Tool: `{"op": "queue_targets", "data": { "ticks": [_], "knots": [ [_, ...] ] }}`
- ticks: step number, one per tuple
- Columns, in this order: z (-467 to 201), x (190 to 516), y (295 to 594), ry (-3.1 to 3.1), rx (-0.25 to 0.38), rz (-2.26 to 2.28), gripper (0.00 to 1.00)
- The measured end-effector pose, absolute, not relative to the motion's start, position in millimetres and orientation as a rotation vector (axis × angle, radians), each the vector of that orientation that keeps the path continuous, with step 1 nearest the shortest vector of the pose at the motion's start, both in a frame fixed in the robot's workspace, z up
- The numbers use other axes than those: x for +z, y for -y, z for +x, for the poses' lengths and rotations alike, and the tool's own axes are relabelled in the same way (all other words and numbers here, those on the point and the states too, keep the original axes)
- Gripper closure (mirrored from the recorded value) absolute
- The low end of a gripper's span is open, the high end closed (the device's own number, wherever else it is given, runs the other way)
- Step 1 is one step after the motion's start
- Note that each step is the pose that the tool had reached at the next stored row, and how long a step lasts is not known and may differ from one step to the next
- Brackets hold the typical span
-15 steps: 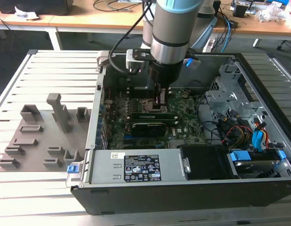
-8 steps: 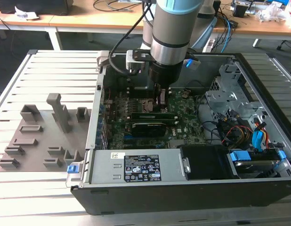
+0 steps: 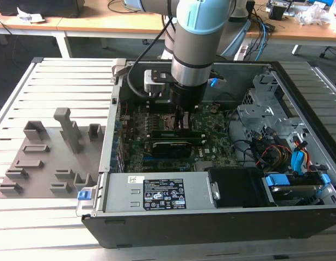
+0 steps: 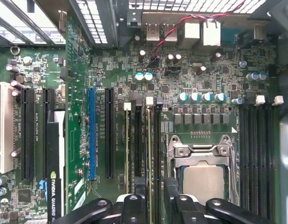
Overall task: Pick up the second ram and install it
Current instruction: 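Insert the second ram into the second slot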
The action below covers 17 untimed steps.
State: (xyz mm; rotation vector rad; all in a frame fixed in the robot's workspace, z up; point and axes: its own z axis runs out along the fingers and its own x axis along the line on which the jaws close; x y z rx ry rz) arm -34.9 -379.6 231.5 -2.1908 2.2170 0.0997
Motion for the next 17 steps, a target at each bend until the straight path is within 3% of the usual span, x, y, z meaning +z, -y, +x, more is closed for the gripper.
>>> {"op": "queue_targets", "data": {
  "ticks": [3, 4, 6, 17],
  "knots": [
    [-34.9, 231.3, 379.6, -2.217, 0.1, -2.191, 0.71],
    [-34.9, 231.3, 379.6, -2.217, 0.1, -2.191, 0.85],
    [-34.9, 231.3, 379.7, -2.217, 0.099, -2.191, 0.88],
    [-34.9, 234.8, 380.2, -2.218, 0.097, -2.192, 0.88]
  ]
}}
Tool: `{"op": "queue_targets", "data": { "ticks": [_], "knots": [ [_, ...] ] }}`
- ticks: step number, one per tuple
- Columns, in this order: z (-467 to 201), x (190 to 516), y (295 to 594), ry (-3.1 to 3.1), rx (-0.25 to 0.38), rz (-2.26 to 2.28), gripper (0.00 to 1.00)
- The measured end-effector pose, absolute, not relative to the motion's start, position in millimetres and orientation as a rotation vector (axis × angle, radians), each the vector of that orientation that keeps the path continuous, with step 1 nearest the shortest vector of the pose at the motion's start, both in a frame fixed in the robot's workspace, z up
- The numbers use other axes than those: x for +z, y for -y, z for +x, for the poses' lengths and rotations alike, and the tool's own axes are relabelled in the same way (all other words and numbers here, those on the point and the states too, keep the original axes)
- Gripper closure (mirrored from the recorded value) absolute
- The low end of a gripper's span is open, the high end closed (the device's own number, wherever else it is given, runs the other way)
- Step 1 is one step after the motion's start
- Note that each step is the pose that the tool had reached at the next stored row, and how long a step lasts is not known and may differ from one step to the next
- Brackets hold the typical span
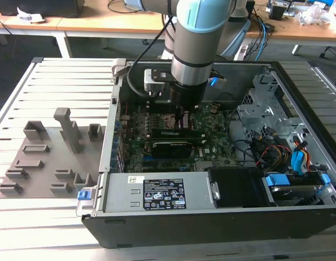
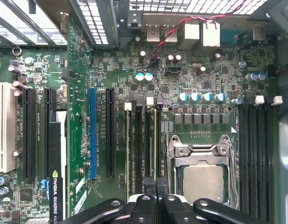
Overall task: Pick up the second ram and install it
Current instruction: 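Insert the second ram into the second slot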
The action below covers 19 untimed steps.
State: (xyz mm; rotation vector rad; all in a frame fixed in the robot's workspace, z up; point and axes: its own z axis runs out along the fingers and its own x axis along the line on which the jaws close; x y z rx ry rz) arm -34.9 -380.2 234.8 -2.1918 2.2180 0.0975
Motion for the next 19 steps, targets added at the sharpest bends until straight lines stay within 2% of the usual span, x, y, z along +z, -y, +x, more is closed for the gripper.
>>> {"op": "queue_targets", "data": {
  "ticks": [19],
  "knots": [
    [-34.4, 231.7, 382.9, -2.227, 0.097, -2.183, 0.88]
  ]
}}
